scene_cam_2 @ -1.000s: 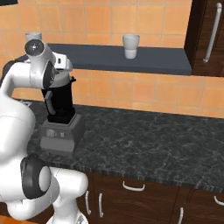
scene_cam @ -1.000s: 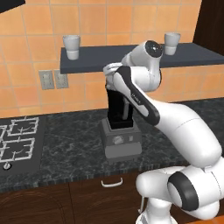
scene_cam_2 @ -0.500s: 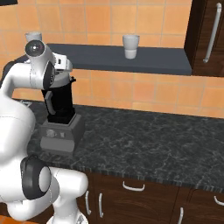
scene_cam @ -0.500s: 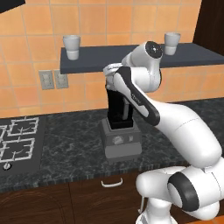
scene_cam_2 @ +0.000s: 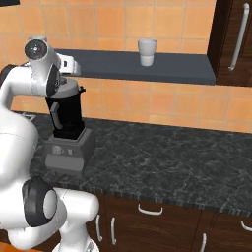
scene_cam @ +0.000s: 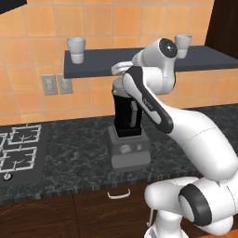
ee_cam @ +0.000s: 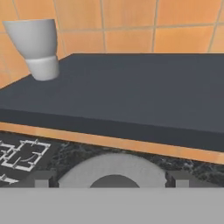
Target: Close the lid blender by securely placing the lid on top.
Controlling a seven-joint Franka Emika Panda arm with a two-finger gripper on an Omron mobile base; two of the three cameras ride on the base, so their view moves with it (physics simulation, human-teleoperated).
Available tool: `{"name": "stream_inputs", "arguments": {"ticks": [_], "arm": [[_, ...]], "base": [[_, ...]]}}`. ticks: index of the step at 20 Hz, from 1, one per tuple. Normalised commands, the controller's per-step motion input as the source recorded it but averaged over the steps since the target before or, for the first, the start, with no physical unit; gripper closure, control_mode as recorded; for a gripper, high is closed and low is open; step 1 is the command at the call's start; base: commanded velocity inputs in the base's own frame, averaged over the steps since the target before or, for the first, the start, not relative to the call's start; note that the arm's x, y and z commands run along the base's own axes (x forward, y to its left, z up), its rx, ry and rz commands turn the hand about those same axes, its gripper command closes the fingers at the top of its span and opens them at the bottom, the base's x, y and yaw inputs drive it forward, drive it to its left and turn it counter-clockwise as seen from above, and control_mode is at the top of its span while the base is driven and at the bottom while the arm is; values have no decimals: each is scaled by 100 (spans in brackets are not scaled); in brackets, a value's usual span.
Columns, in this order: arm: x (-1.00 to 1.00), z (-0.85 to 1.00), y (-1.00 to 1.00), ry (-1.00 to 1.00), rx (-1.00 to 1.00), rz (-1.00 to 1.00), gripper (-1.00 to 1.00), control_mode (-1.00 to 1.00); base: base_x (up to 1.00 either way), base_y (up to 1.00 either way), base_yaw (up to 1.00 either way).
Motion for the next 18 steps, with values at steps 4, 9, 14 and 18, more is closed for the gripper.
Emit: {"name": "stream_inputs", "arguments": {"ticks": [4, 9, 14, 18], "arm": [[-68, 22, -44, -12, 5, 0, -100, -100], [-100, -31, -95, -12, 15, 0, -100, -100], [-76, -67, -87, -2, 4, -2, -100, -100], [-39, -41, -56, 0, 0, 0, -100, -100]], "base": [[0, 0, 0], [0, 0, 0], [0, 0, 0], [0, 0, 0]]}}
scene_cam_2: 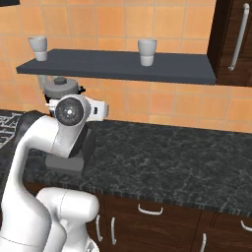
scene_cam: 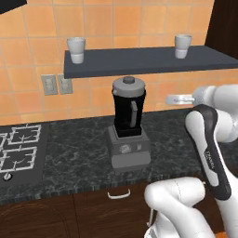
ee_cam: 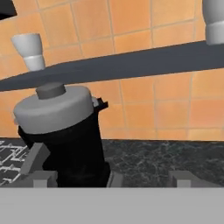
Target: Close the lid blender by securely placing the lid on top.
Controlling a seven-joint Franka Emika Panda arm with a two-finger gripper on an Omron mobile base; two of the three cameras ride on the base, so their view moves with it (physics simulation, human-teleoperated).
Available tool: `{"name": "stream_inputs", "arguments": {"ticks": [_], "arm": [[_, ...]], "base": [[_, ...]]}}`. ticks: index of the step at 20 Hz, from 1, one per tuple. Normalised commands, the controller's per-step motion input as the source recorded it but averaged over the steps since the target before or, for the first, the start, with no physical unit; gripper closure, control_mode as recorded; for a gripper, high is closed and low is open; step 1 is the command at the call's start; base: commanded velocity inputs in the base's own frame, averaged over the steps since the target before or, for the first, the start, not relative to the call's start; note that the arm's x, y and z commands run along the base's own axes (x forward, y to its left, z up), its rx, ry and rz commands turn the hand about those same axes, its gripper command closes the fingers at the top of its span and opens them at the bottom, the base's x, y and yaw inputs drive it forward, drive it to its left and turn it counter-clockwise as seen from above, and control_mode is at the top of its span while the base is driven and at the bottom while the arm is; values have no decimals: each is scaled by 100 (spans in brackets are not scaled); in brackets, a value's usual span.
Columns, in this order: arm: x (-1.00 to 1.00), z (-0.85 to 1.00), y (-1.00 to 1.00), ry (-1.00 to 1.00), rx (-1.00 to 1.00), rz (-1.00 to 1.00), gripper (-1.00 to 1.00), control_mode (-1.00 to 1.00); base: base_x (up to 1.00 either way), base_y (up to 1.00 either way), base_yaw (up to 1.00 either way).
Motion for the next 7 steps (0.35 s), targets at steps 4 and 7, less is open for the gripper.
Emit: {"name": "stream_inputs", "arguments": {"ticks": [4, 7], "arm": [[-28, -36, -46, 0, 0, 0, -100, -100], [-6, -14, -14, 0, 0, 0, -100, -100]], "base": [[0, 0, 0], [0, 0, 0]]}}
